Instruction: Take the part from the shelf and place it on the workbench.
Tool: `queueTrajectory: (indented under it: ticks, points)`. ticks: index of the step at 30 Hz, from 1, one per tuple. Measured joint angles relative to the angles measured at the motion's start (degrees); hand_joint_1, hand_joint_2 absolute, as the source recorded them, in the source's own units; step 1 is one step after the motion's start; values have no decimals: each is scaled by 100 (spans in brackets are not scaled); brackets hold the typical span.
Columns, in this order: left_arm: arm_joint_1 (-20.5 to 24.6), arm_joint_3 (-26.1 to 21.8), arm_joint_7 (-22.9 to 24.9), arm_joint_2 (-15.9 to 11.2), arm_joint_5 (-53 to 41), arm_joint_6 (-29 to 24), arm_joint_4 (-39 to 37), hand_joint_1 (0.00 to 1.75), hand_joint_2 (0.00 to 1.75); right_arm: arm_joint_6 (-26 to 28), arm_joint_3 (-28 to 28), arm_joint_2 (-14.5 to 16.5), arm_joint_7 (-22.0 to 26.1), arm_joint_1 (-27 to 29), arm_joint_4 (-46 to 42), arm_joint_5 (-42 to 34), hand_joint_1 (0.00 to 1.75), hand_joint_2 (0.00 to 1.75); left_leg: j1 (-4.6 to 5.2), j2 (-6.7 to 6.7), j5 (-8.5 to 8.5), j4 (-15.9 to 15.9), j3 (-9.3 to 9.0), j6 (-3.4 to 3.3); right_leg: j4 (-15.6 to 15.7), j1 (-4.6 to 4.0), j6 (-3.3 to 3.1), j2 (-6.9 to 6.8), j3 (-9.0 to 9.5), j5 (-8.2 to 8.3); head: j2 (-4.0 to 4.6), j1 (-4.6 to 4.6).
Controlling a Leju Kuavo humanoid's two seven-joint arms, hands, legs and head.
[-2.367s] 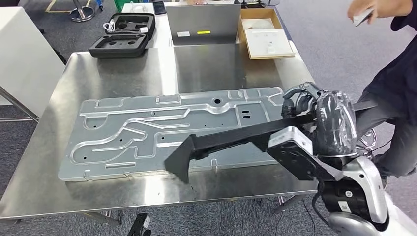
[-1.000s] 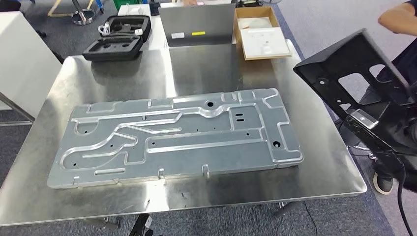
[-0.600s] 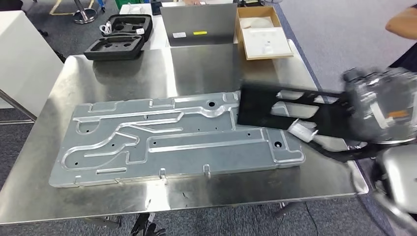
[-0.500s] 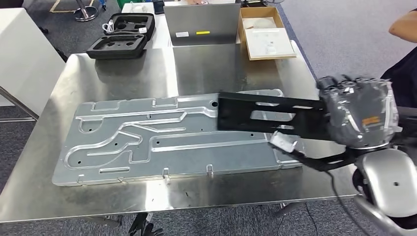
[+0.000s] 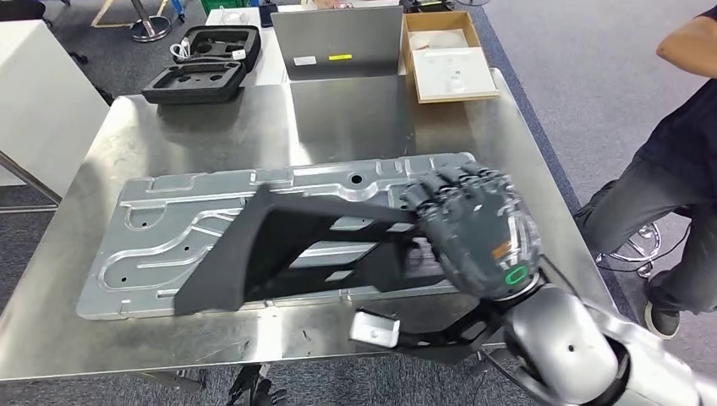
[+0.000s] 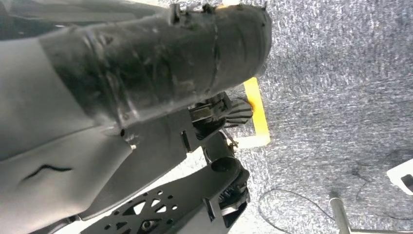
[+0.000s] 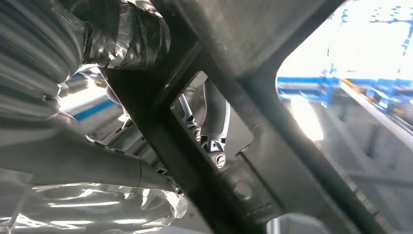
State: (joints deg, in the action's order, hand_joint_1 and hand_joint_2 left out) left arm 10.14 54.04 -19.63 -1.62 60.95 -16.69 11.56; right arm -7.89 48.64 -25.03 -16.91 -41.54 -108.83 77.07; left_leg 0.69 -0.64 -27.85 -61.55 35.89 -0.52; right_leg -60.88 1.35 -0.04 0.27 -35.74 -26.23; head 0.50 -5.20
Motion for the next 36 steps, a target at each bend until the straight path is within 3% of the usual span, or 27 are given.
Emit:
queueTrajectory:
  ticks: [3, 4, 5, 7, 9, 11, 13, 15, 18, 20, 21, 22, 24, 26, 30, 32, 34, 35, 36]
  points:
    - [14, 0, 20, 7, -2, -13, 1, 0, 0, -22, 303, 252, 13, -89, 52, 48, 169, 175, -32, 16, -471, -993, 464, 72, 9, -20, -52, -13, 1, 4, 0, -20]
    - [9, 0, 28, 10, -2, -15, 1, 0, 0, -19, 371, 298, 6, -94, 81, 28, 169, 175, -38, 19, -547, -1269, 604, 73, 9, -34, -58, -18, 0, 3, 0, -19]
    - [2, 1, 35, 14, -2, -17, 1, 0, 0, -15, 419, 327, -4, -93, 114, 0, 169, 175, -39, 20, -519, -1354, 655, 63, 9, -45, -60, -20, 1, 2, 0, -19]
    - [-7, 1, 39, 19, -13, -27, 1, 0, 0, -3, 478, 356, -31, -96, 174, -74, 169, 175, -35, 20, -198, -887, 432, 18, 9, -59, -61, -13, 11, 1, 0, -17]
    - [-2, 1, 25, 15, -42, -43, 1, 0, 87, 16, 516, 367, -75, -97, 219, -144, 85, 87, -13, 17, 84, -123, 53, -30, 16, -66, -55, 0, 17, 3, 0, -15]
    - [0, 2, 4, 11, -74, -59, 0, 0, 175, 38, 548, 371, -103, -95, 270, -189, 0, 0, 24, 15, 143, 226, -117, -63, 41, -67, -22, 9, 9, 22, 0, -15]
    - [-6, 2, -6, 10, -104, -73, 0, 0, 175, 51, 575, 371, -106, -90, 323, -211, 0, 0, 32, 16, 180, 290, -138, -106, 80, -70, 34, 14, 9, 46, 0, -12]
    - [-6, 2, -9, 2, -136, -83, 0, 0, 175, 66, 585, 371, -112, -84, 361, -223, 0, 0, 8, 26, 244, 393, -181, -165, -33, -77, 77, 10, -44, -54, 0, -4]
    - [-5, 2, -10, -11, -156, -86, 0, 0, 175, 92, 589, 370, -120, -45, 404, -236, 0, 0, -6, 38, 282, 453, -209, -226, -941, -79, 115, -2, -448, -531, 0, 4]
    - [-17, 2, -10, -11, -155, -87, 1, 0, 87, 97, 596, 370, -121, 7, 439, -248, 0, 0, -9, 38, 274, 440, -205, -233, -1381, -69, 141, -4, -660, -629, 0, 3]
    - [-21, 2, -8, -11, -154, -90, 1, 0, 44, 102, 599, 370, -122, 22, 457, -251, 0, 0, -14, 36, 266, 427, -203, -231, -1298, -57, 152, -6, -623, -523, 0, 5]
    - [-25, 2, -3, -11, -151, -93, 1, 0, 0, 110, 600, 371, -125, 29, 473, -253, 0, 0, -20, 32, 251, 403, -203, -222, -1010, -42, 160, -9, -484, -339, 0, 5]
    - [-25, 2, 8, -14, -142, -98, -1, 0, 0, 138, 600, 376, -134, 32, 502, -253, 0, 0, -17, 23, 203, 324, -182, -178, -270, -28, 158, -19, -122, -48, 0, 8]
    - [-27, 2, 22, -19, -132, -100, -2, 0, 0, 178, 600, 396, -146, 38, 523, -253, 0, 0, -3, 21, 172, 265, -146, -125, 48, -43, 116, -16, 31, 9, 0, 9]
    - [-34, 2, 33, -39, -128, -101, 0, 0, 0, 234, 600, 425, -181, 44, 559, -253, 0, 0, -10, 28, 81, 155, -92, -22, 100, -37, -6, -1, 48, 46, 0, 1]
    - [-35, 2, 36, -49, -138, -101, 1, 0, 0, 262, 600, 452, -187, 45, 572, -253, 0, 0, -36, 31, -212, -344, 129, 45, 122, -25, -48, -11, 66, 57, 0, -19]
    - [-47, 2, 40, -50, -151, -101, 1, 0, 0, 286, 601, 471, -188, 57, 592, -253, 0, 0, -65, 33, -513, -1074, 469, 96, 122, -33, -65, -17, 65, 57, 0, -25]
    - [-57, 2, 43, -50, -156, -101, 1, 0, 0, 291, 602, 473, -188, 64, 605, -253, 0, 0, -75, 33, -549, -1282, 573, 108, 121, -36, -66, -18, 65, 56, 0, -25]
    - [-66, 2, 44, -51, -161, -101, 1, 0, 0, 294, 602, 475, -188, 70, 614, -253, 0, 0, -80, 33, -476, -1271, 574, 112, 120, -36, -66, -16, 67, 56, 0, -25]
